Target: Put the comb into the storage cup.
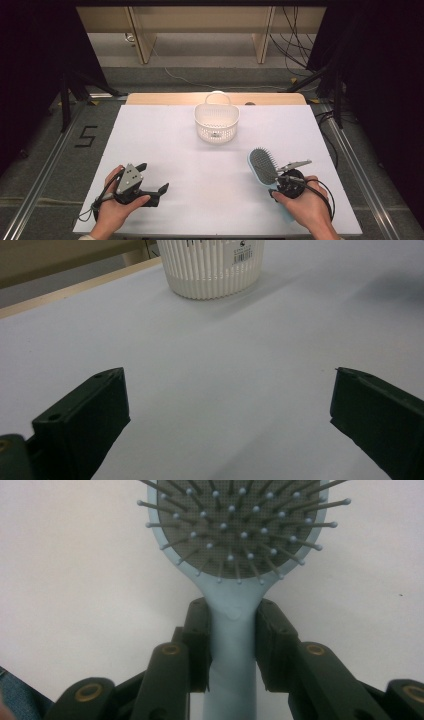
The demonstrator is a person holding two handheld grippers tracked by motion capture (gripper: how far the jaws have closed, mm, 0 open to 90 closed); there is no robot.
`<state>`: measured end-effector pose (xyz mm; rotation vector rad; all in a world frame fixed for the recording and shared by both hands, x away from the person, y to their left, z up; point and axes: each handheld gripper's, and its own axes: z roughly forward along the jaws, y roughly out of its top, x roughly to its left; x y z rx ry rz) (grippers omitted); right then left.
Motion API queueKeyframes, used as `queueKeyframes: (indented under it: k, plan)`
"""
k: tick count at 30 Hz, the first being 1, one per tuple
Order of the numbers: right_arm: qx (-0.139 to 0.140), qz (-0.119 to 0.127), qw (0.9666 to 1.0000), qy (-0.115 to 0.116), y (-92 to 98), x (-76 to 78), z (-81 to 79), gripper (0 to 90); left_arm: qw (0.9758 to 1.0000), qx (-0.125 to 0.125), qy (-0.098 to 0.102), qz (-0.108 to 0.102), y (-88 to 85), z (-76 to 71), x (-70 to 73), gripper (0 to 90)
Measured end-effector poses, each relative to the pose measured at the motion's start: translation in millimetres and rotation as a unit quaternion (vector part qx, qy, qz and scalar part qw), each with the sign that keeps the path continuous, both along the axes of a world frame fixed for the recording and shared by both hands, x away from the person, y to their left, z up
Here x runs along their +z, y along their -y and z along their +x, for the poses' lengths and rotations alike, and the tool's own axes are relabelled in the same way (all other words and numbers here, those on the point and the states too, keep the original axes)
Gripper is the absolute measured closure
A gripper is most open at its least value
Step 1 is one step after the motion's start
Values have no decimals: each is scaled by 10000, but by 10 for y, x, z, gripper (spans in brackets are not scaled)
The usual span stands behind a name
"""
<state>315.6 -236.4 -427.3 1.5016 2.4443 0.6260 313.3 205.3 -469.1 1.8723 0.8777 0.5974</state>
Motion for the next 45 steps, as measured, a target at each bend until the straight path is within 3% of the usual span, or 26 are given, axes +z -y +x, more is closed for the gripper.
queueKeyframes:
  k: [21, 37, 45]
  plan:
    - [14, 292, 9974, 653, 57, 58, 31, 705, 10000, 16, 6, -6, -3, 0, 3, 20]
    - [16, 549, 9935, 992, 94, 98, 51, 705, 10000, 22, -3, -17, 2, 1, 0, 20]
    - [-31, 672, 9922, 1054, 114, 107, 69, 705, 10000, 15, -12, -25, 5, 3, -3, 20]
